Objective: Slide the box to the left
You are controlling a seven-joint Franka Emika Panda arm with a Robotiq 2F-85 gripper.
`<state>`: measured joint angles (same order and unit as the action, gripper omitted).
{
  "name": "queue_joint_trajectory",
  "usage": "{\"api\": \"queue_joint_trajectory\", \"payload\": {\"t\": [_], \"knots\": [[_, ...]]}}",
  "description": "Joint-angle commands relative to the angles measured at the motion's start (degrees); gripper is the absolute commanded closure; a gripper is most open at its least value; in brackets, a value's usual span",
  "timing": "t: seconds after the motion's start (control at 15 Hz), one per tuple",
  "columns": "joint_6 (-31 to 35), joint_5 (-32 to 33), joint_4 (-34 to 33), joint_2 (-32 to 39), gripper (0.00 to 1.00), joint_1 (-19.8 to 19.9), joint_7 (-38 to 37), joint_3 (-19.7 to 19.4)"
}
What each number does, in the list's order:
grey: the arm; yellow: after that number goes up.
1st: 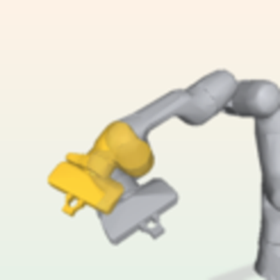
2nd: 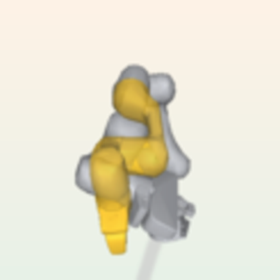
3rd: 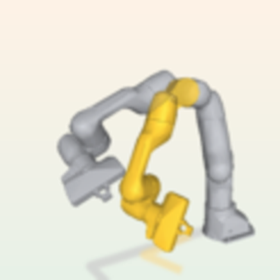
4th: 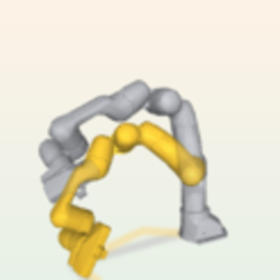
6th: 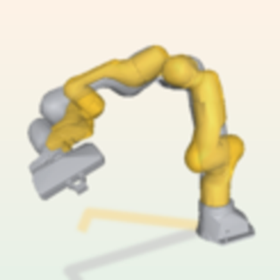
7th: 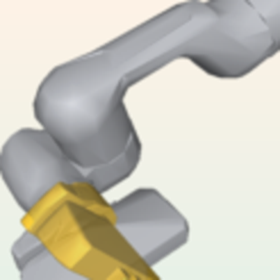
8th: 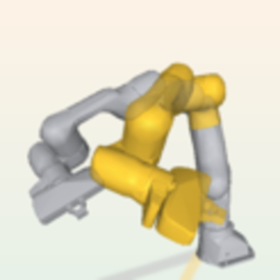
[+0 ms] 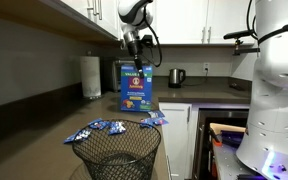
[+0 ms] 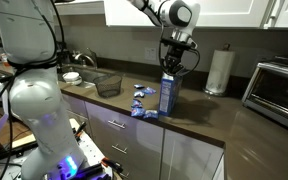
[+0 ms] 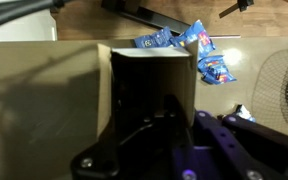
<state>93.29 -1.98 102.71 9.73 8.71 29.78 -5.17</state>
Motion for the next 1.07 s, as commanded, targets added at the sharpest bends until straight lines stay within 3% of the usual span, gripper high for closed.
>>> {"api": "queue_joint_trajectory", "payload": {"t": [0.0, 0.6, 1.0], "knots": [[-0.35, 0.50, 0.56, -1.52, 0.60, 0.02, 0.96, 0.28], [0.30, 1.86, 1.22, -3.25, 0.03, -0.50, 0.62, 0.38], [0.63, 2.76, 1.86, -4.90, 0.00, -1.12, 0.63, 0.49]]}}
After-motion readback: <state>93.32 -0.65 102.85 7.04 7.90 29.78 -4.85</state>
